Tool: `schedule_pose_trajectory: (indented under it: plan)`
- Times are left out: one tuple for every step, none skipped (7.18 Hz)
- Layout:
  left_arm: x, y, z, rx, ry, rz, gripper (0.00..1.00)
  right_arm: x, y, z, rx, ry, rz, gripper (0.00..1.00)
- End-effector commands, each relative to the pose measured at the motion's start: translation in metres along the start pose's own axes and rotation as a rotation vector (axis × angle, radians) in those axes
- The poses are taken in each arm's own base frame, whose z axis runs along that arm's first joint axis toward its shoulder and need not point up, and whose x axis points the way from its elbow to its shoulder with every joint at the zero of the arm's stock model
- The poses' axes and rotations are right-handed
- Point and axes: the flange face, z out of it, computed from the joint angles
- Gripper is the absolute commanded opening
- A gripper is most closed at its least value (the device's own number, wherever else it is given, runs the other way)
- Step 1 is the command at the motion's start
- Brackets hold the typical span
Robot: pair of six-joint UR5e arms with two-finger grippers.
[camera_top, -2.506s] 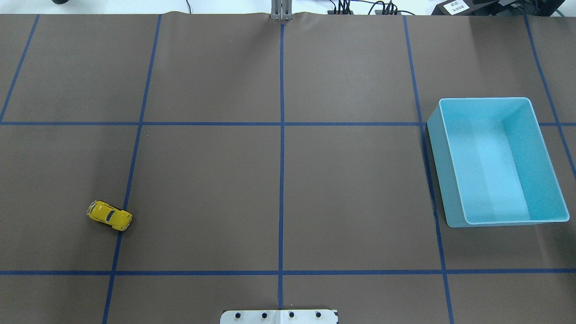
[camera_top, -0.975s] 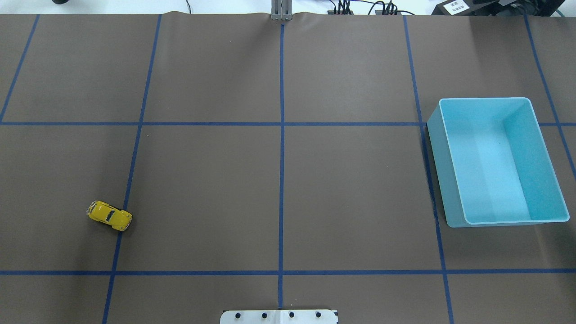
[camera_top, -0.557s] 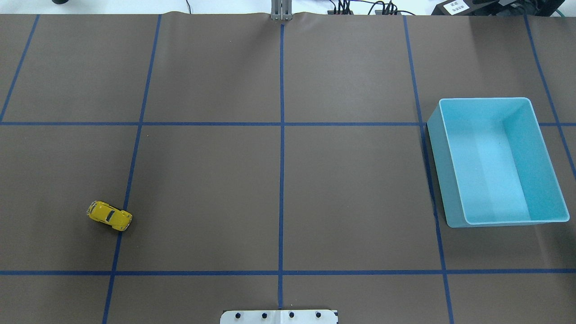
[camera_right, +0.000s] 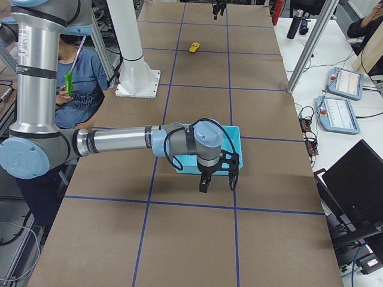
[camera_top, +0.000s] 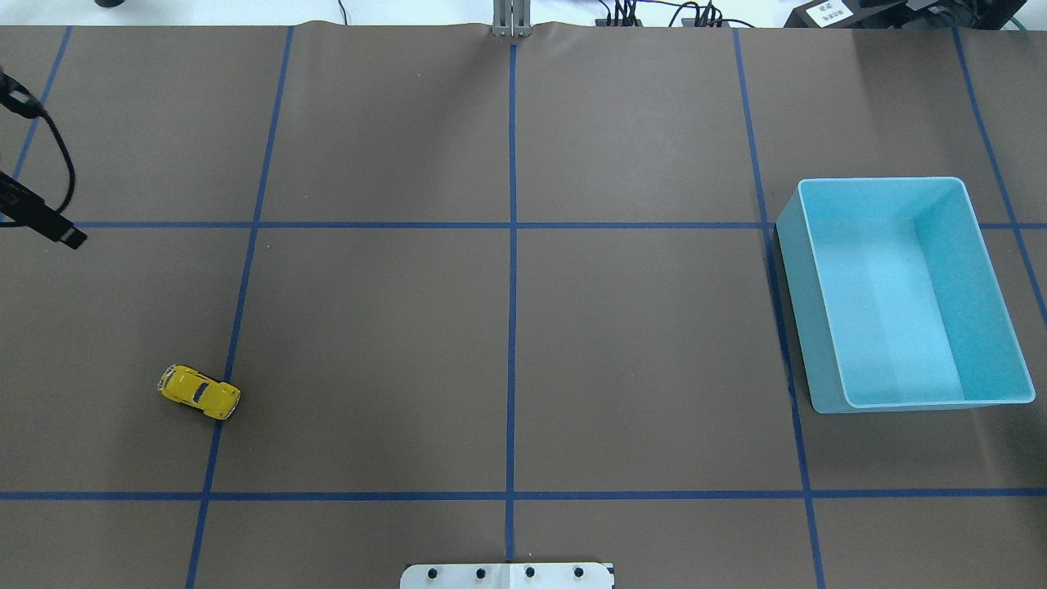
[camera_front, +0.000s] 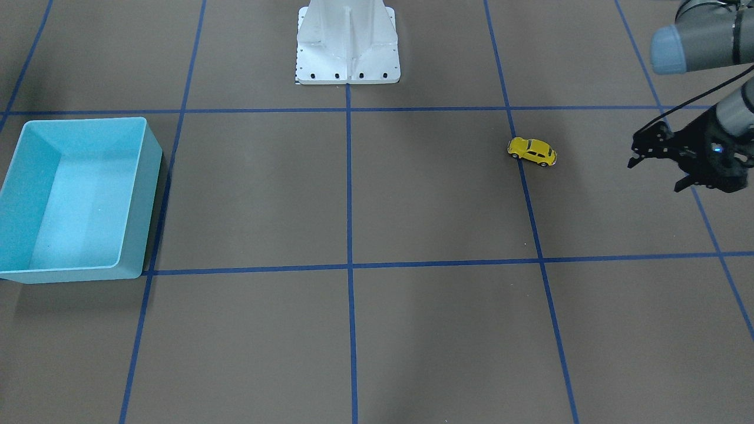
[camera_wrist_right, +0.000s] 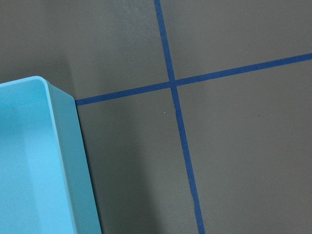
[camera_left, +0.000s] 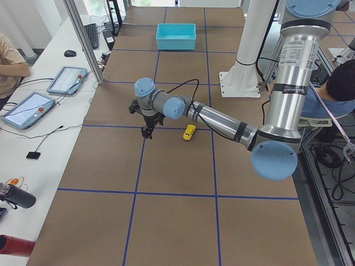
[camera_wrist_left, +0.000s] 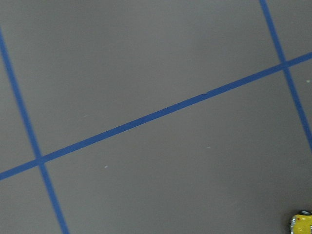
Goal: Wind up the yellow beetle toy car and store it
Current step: 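Move the left gripper down onto the yellow beetle car and grasp it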
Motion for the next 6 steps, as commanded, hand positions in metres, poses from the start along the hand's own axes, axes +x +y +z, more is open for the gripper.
schedule_pose_trajectory:
  plan:
    - [0.133,-0.012,0.035,-0.027,-0.012,0.272,1.0,0.0,0.0,0.0,0.0,-0.001,0.001,1.0]
    - [0.165,-0.007,0.045,-0.03,-0.07,0.416,1.0,0.0,0.0,0.0,0.0,-0.001,-0.001,1.0]
    - [0.194,0.005,0.057,-0.064,-0.099,0.585,1.0,0.0,0.001,0.001,-0.001,-0.001,0.0,1.0]
    - [0.218,0.019,0.062,-0.078,-0.141,0.73,1.0,0.0,0.0,0.0,0.001,-0.001,0.0,1.0]
    - [0.24,0.038,0.074,-0.117,-0.162,0.893,1.0,0.0,0.0,0.001,-0.001,-0.001,0.0,1.0]
    - [0.254,0.045,0.084,-0.171,-0.19,1.054,1.0,0.0,0.0,0.0,0.0,-0.001,-0.001,1.0]
